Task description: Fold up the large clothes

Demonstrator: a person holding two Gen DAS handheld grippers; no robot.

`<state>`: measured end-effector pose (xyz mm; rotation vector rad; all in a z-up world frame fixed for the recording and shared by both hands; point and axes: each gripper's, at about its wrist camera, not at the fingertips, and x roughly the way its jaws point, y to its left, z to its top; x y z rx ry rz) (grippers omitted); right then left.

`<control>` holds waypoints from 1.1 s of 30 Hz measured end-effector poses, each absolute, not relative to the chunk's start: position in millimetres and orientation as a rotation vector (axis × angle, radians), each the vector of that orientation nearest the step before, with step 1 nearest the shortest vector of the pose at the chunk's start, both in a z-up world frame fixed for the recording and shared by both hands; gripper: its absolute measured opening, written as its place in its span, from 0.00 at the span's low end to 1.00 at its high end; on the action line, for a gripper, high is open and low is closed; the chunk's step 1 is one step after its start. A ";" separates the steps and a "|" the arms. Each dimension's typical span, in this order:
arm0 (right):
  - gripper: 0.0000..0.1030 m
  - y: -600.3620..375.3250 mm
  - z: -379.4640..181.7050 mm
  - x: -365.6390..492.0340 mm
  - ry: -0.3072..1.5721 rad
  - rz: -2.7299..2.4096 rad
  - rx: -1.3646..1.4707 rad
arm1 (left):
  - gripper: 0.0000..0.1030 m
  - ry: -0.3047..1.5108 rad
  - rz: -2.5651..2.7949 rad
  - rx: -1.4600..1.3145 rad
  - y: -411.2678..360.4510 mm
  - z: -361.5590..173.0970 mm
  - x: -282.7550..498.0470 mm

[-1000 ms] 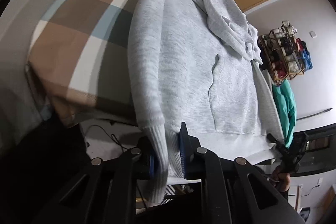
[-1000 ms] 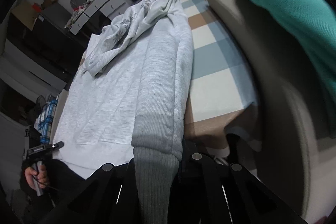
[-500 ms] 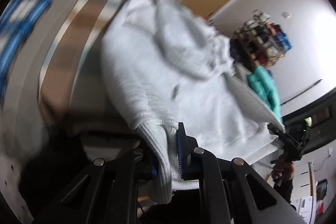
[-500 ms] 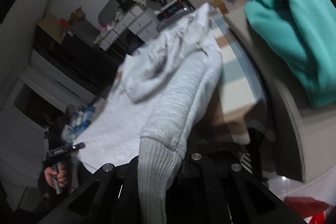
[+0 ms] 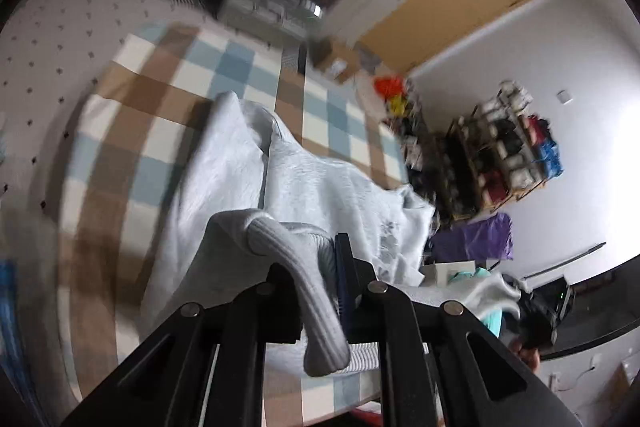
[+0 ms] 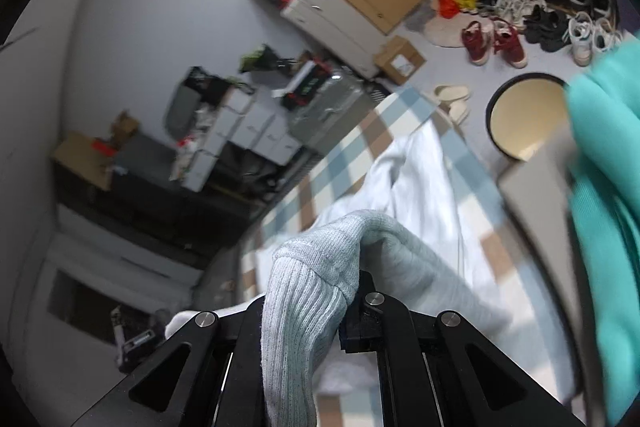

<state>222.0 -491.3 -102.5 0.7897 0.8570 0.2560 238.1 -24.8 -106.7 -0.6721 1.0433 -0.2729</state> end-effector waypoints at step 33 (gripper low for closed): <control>0.97 -469.2 -188.9 328.0 1.003 0.199 0.401 | 0.80 1.269 -0.066 -0.620 35.5 -205.3 290.7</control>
